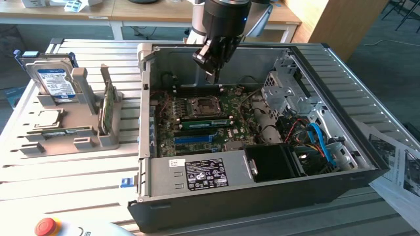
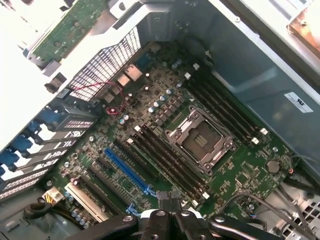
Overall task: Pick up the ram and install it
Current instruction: 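Press down the ram until it locks into place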
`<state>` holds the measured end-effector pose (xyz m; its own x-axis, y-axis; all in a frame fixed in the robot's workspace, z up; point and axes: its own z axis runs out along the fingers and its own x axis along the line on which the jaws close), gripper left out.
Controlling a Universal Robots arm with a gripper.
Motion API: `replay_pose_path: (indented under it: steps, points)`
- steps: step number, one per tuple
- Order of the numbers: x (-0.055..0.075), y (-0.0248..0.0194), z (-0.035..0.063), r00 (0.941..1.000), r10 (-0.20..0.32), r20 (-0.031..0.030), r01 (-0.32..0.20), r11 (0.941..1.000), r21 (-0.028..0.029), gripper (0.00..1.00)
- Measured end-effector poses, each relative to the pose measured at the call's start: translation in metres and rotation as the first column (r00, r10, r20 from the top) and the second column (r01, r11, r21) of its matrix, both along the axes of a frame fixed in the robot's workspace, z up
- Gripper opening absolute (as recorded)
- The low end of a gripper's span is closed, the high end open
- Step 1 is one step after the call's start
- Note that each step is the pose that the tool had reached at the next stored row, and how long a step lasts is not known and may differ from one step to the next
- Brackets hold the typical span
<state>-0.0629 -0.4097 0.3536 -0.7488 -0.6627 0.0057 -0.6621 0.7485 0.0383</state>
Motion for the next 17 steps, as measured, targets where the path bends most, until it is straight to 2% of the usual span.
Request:
replay_pose_path:
  steps: [6,7,8,12,17]
  points:
    - [0.0000,0.0000,0.0000,0.9973,-0.073,0.0000,0.073,0.9973,0.0000,0.10]
    - [0.0001,0.0000,0.0000,0.9921,-0.126,0.0000,0.126,0.9921,0.0000,0.10]
    - [0.0000,0.0000,0.0000,0.9881,-0.154,0.0000,0.154,0.9881,0.0000,0.10]
    - [0.0000,0.0000,0.0000,0.9783,-0.207,0.0000,0.207,0.9783,0.0000,0.10]
    - [0.0000,0.0000,0.0000,0.9603,-0.279,0.0000,0.279,0.9603,0.0000,0.10]
